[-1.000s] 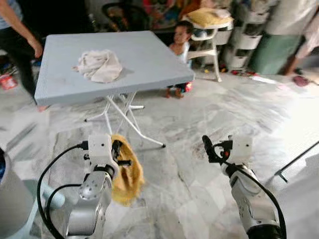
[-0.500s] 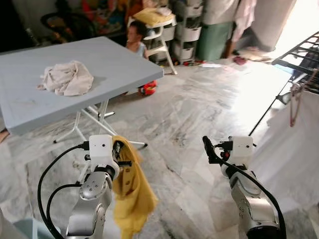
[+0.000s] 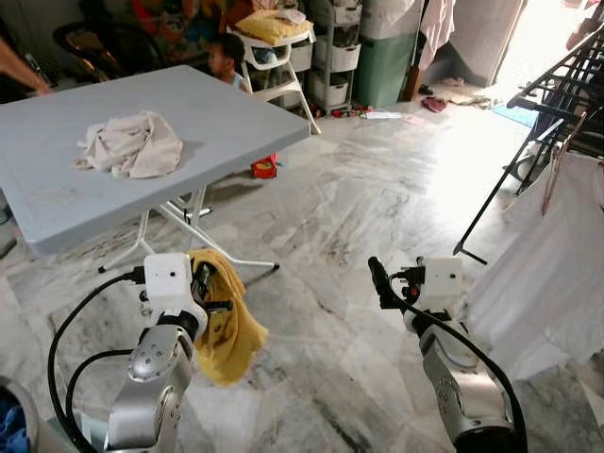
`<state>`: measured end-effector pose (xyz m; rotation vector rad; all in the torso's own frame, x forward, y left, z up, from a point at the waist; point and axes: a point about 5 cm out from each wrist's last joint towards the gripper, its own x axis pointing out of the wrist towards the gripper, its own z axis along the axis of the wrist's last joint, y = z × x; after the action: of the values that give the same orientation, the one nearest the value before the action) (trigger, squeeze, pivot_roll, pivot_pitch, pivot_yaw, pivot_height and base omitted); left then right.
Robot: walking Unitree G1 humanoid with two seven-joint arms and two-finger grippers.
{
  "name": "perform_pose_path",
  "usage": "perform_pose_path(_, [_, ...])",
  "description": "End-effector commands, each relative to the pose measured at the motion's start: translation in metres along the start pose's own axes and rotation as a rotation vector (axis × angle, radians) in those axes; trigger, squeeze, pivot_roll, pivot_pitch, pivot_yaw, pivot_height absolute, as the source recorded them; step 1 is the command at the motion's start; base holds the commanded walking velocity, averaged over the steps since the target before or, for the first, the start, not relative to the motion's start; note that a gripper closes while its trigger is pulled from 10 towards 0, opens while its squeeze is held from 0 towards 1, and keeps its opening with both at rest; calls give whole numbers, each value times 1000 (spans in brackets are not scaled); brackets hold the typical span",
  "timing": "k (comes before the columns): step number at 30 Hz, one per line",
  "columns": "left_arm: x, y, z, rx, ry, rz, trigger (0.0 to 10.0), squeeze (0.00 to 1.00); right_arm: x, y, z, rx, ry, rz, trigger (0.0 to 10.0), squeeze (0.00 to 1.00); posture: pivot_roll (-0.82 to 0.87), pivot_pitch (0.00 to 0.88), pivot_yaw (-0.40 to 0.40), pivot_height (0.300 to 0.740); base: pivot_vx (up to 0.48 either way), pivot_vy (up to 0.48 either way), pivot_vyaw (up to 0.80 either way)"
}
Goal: Hang hanger
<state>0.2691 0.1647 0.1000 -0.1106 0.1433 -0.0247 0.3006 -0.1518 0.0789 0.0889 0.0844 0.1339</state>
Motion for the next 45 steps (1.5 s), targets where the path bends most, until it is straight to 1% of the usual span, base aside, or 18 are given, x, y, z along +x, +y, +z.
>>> perform_pose_path(1, [2,-9,12,-1,-58,-45,10000,0,0,-6,1,-5,-1,-18,10000,0,27,0,2,740,341,0,-800])
perform_pose_path(10, [2,-7,11,-5,-58,-38,10000,0,-1,-6,1,-11,-3,-14,10000,0,27,0,-2,740,337,0,-789])
perform_pose_path(15, [2,-8,11,-12,-57,-38,10000,0,-1,-7,1,-15,-2,-14,10000,0,24,0,-1,740,306,369,-535])
perform_pose_path(28, [3,-9,10,-7,-51,-44,10000,0,-1,-7,0,-22,-2,-16,10000,0,25,0,2,740,261,403,0])
perform_pose_path(29, [4,-9,8,-4,-33,-32,10000,0,-1,-7,0,-21,-1,-16,10000,0,27,0,2,740,0,274,0])
perform_pose_path(32, [5,-10,7,-2,-27,-24,10000,0,-1,-6,-1,-21,-1,-16,10000,0,28,0,3,740,0,91,0])
perform_pose_path(36, [3,-15,6,-20,-25,-48,10000,0,-3,-6,-2,-18,1,-15,10000,0,28,0,5,740,0,63,0])
perform_pose_path(45, [3,-16,7,-9,-29,-60,10000,0,-3,-5,-3,-16,2,-17,10000,0,27,0,7,740,0,442,0])
